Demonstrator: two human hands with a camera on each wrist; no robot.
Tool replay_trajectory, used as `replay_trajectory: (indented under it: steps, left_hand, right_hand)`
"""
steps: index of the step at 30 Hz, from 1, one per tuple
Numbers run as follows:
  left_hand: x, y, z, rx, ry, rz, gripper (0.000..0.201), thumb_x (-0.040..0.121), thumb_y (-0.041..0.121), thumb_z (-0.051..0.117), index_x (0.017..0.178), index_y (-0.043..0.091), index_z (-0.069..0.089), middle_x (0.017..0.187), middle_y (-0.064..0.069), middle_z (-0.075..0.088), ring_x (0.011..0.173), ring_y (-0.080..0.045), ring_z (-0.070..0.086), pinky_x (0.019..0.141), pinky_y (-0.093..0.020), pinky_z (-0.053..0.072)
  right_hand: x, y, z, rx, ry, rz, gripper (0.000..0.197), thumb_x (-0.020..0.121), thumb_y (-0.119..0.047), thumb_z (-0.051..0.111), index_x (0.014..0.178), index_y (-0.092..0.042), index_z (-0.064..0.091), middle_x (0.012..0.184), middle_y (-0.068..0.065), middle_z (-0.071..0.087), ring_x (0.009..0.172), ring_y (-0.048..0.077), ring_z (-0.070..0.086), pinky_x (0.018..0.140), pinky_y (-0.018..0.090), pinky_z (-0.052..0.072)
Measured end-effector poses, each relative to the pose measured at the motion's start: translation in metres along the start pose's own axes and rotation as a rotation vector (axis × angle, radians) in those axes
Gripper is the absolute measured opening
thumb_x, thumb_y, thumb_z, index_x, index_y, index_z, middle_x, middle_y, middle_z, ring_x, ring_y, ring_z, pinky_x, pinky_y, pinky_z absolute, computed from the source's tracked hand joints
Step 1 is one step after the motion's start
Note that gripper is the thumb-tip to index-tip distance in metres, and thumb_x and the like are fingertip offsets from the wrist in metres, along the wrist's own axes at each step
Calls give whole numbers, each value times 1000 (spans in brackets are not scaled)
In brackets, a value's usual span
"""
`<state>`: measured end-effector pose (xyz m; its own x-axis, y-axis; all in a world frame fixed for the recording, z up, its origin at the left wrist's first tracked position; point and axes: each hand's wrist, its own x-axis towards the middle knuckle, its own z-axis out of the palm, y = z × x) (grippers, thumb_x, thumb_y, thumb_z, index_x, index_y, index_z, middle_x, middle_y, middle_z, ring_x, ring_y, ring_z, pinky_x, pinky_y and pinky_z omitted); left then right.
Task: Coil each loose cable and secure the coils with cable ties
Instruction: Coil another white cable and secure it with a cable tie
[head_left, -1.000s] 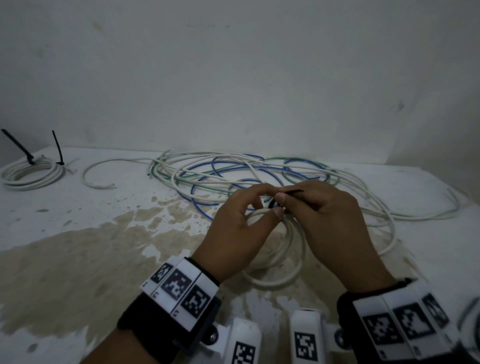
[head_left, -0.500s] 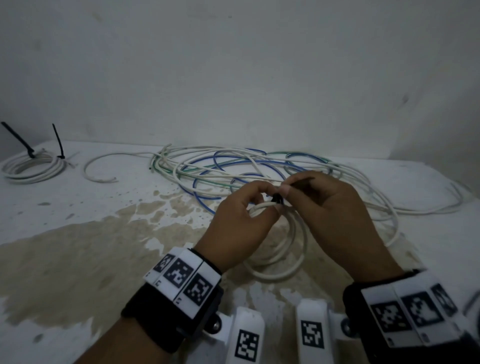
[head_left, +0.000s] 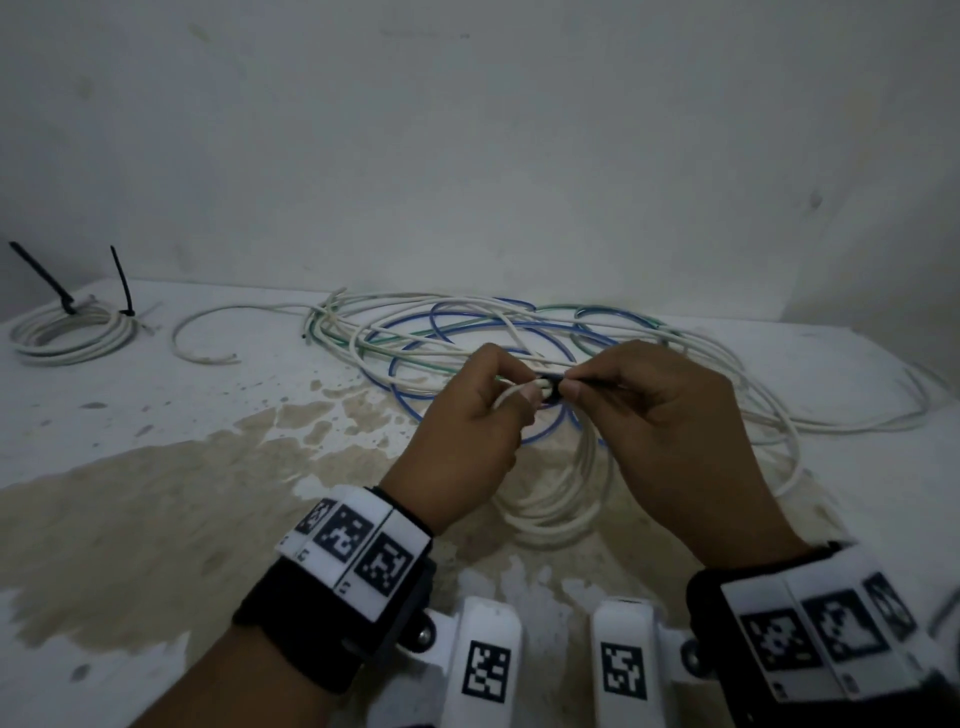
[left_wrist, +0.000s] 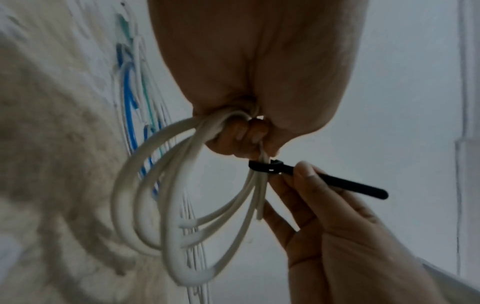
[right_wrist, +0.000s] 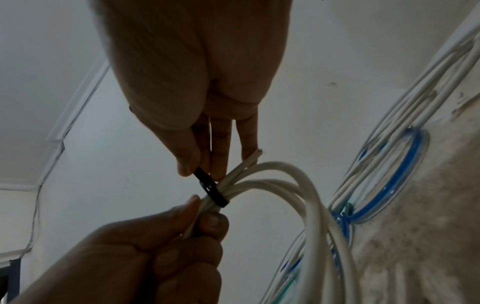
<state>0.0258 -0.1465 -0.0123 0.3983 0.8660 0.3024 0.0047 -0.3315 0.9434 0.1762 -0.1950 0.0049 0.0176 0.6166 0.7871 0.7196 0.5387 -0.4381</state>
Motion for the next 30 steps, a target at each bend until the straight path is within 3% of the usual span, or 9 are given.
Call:
replay_trajectory:
  steps: [5,9,13,16,20,23,25,27,30]
  left_hand:
    - [-1,1,-2,9,-99,-51,15,99,19,47,100,33,54,68,-1,44,48,-14,30,50,-28,27]
    - [-4,4,1,119,-87,48,11,94,35,53,105,36,54,63,9,49,46,-6,39,50,-27,34]
    - [-5,2,3,276,-25,162,11,86,39,55,94,45,55,88,10,60,79,-2,55,72,-22,43]
    - [-7,3,6,278,-26,207,12,83,35,56,93,42,58,93,17,63,90,3,56,77,-11,40]
    - [-9,3,10,342,-71,296,7,85,32,57,89,27,60,88,9,63,85,-2,57,73,-12,40]
    - [-8,0,7,346,-52,284,7,85,32,57,92,31,58,88,10,63,85,2,55,71,-6,37]
    - [-8,0,7,297,-64,233,15,89,31,58,98,43,54,93,22,61,89,5,54,73,-5,37]
    - [-9,0,8,250,-70,199,22,89,32,56,102,50,51,94,34,57,92,5,54,77,-7,39]
    - [-6,-2,8,209,-24,177,17,87,34,56,99,46,58,90,26,60,85,6,55,76,-14,43]
  right_hand:
    - [-2,-2,3,144,-20,100,17,79,-10,69,82,-27,67,76,-23,62,76,-6,61,70,3,43]
    - [-2,-2,3,166,-7,77,19,79,-7,71,86,-24,69,78,-16,64,77,-4,60,70,4,41]
    - [0,-2,2,97,-12,46,8,79,-16,67,81,-13,74,75,1,66,78,7,59,71,13,42]
    - [1,0,-3,85,30,43,8,80,-11,66,75,-8,72,74,-2,64,78,6,59,75,11,44]
    - [1,4,-4,148,91,159,15,83,-17,65,71,-8,67,71,-5,59,75,14,62,70,41,52]
    - [1,1,-1,166,63,196,13,82,-19,64,71,-14,68,72,-3,63,74,9,60,69,29,50]
    - [1,0,-1,176,43,202,10,82,-19,64,75,-17,70,75,-4,66,76,5,60,70,16,44]
    - [1,2,-2,181,32,212,10,81,-19,64,77,-16,72,76,-6,67,77,3,60,69,12,42]
    - [0,1,-1,108,13,120,16,81,-22,65,74,-9,73,74,0,67,75,7,61,70,13,43]
